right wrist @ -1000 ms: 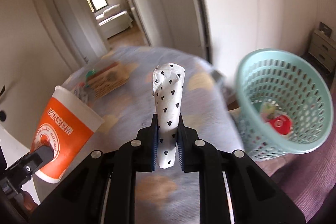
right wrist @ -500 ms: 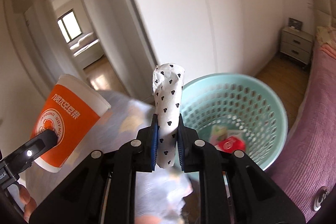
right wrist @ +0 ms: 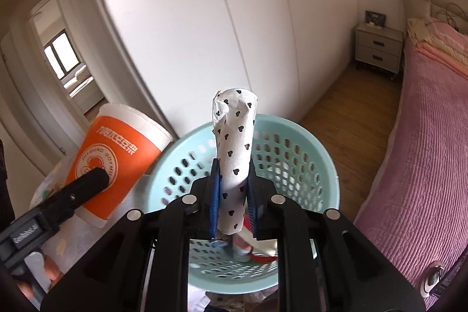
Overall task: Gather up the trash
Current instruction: 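Carry orange cup and polka-dot paper over the basket and open both grippers, then move both grippers back over the table toward the remaining trash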
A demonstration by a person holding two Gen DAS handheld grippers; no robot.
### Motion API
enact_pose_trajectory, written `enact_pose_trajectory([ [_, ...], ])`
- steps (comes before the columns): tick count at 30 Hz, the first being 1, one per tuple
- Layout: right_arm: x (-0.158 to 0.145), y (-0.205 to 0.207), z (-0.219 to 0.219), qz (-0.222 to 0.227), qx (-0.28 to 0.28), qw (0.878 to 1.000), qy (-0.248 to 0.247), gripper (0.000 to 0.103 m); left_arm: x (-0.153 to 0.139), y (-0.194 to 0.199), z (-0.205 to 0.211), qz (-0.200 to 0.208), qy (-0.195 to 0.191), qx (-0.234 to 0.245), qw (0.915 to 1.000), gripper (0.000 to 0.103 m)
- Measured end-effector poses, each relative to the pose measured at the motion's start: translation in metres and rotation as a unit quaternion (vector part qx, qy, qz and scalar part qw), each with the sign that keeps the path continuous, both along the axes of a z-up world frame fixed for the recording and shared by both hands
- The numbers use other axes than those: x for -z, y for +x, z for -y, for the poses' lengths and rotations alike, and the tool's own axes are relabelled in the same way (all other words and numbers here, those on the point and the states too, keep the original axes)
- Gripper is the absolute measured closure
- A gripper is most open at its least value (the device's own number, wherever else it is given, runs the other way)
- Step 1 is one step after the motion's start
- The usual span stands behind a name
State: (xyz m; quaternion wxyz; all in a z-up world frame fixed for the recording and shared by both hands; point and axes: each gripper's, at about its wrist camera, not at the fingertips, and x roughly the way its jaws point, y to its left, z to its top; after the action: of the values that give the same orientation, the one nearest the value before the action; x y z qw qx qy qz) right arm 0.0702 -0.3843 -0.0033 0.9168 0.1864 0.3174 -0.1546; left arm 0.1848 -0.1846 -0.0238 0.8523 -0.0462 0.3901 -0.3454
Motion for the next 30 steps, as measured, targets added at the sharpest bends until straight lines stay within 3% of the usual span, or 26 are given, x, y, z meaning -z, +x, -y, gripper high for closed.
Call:
enact_pose_trajectory([
  [8, 0.021, 0.011, 0.025, -0.026, 0.019, 0.999, 0.016, 0.089, 0.026, 0.028, 0.031, -0.029, 0.023, 0.005, 0.9993, 0.046],
  [11, 0.023, 0.017, 0.026, -0.035, 0.016, 0.999, 0.01, 0.088, 0.03, 0.029, 0.029, -0.033, 0.023, -0.003, 0.9992, 0.029],
  [14, 0.026, 0.021, 0.029, -0.04, 0.016, 0.999, 0.014, 0.087, 0.028, 0.023, 0.021, -0.033, 0.016, 0.004, 0.9993, 0.029],
  [16, 0.03, 0.025, 0.031, -0.043, 0.007, 0.999, 0.024, 0.079, 0.025, 0.019, 0.015, -0.029, 0.015, 0.003, 0.9995, 0.029],
  [17, 0.031, 0.027, 0.032, -0.043, 0.001, 0.999, 0.027, 0.069, 0.023, 0.016, 0.009, -0.028, 0.011, 0.003, 0.9995, 0.029],
  [18, 0.032, 0.03, 0.032, -0.046, -0.006, 0.999, 0.023, 0.052, 0.022, 0.015, 0.007, -0.03, 0.006, 0.005, 0.9995, 0.029],
  [19, 0.032, 0.031, 0.03, -0.049, -0.007, 0.999, 0.016, 0.047, 0.02, 0.012, 0.001, -0.033, -0.002, 0.007, 0.9994, 0.029],
  [22, 0.032, 0.029, 0.028, -0.053, 0.001, 0.999, 0.009, 0.045, 0.011, 0.002, -0.017, -0.026, -0.016, 0.007, 0.9995, 0.024],
  [30, 0.012, 0.008, 0.001, -0.04, -0.019, 0.999, 0.009, 0.045, -0.014, -0.026, -0.062, -0.001, -0.045, -0.004, 0.999, 0.024],
])
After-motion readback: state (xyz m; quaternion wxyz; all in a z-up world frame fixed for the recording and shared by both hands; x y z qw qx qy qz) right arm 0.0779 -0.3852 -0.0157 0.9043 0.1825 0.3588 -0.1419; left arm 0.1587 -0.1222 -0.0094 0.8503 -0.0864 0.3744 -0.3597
